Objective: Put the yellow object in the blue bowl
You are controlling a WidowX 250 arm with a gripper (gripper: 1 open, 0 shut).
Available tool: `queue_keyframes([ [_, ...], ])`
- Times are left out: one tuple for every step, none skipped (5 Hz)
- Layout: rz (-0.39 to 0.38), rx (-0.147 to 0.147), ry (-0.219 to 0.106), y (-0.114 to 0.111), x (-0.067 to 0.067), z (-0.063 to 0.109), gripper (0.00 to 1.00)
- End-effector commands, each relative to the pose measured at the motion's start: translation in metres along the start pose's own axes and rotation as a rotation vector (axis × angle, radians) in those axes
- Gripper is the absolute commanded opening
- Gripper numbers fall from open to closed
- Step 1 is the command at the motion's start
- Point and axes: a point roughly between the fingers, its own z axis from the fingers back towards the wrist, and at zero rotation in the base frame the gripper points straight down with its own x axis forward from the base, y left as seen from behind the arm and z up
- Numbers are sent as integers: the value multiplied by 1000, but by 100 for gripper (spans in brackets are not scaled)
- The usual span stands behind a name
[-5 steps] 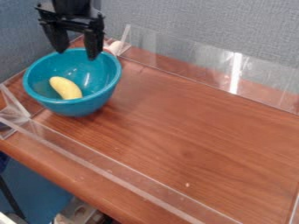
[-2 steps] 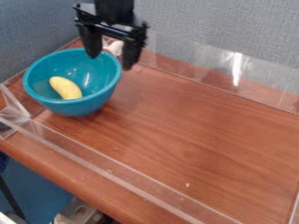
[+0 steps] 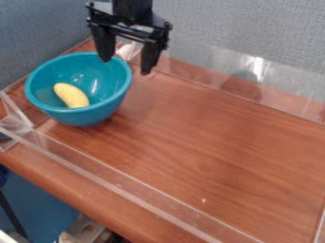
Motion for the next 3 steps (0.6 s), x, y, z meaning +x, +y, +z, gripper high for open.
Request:
queue_keyframes([
  [-30, 7, -56, -5, 6, 5, 100],
  [-61, 9, -47, -7, 0, -5, 100],
  [-66, 14, -38, -7, -5, -14, 100],
])
